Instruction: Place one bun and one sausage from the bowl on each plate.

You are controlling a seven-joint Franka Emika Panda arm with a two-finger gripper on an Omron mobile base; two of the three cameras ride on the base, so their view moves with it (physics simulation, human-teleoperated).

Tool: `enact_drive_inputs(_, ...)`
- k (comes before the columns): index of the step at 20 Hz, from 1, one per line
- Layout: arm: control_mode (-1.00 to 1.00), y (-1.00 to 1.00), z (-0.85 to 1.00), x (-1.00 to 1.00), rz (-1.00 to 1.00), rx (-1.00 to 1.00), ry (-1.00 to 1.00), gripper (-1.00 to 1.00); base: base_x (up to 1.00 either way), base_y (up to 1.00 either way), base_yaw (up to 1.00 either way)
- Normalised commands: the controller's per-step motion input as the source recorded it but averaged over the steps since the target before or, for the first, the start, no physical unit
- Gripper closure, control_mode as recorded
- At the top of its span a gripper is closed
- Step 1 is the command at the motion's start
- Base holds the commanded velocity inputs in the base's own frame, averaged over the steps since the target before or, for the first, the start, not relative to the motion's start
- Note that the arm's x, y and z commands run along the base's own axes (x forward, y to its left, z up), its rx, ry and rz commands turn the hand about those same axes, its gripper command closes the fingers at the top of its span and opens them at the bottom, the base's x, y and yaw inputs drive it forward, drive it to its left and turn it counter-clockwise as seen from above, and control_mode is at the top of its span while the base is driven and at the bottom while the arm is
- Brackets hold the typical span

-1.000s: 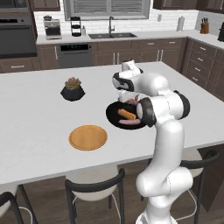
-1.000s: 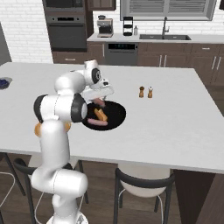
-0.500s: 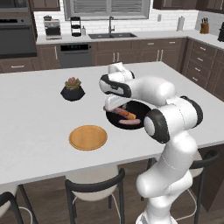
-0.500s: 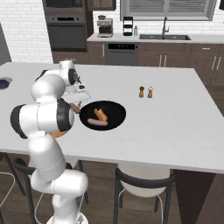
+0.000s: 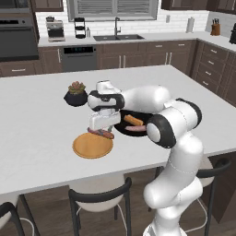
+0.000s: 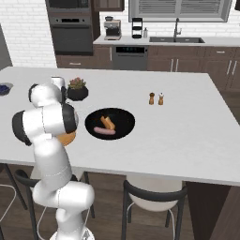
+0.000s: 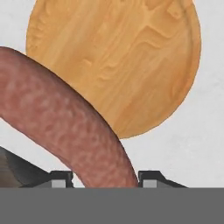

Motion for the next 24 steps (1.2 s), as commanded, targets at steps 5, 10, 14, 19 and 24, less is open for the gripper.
enact_drive_inputs(5, -1.0, 0.5, -0.69, 0.21, 0.08, 0.04, 0.06, 1.0, 0.0, 0.0, 0.0)
enact_drive_inputs(10, -1.0, 0.02, -0.57, 0.77, 0.01, -0.04, 0.0, 1.0, 0.0, 0.0, 0.0)
enact_drive_inputs(14, -1.0, -0.02, 0.12, 0.38, 0.0, 0.01, 0.0, -1.0, 0.0, 0.0, 0.0)
enact_drive_inputs(19, -1.0, -0.13, 0.39, 0.05, -0.03, 0.01, -0.03, -1.0, 0.0, 0.0, 0.0)
enact_drive_inputs(24, -1.0, -0.33, 0.08, 0.0, -0.11, 0.0, -0.03, -1.0, 0.0, 0.0, 0.0)
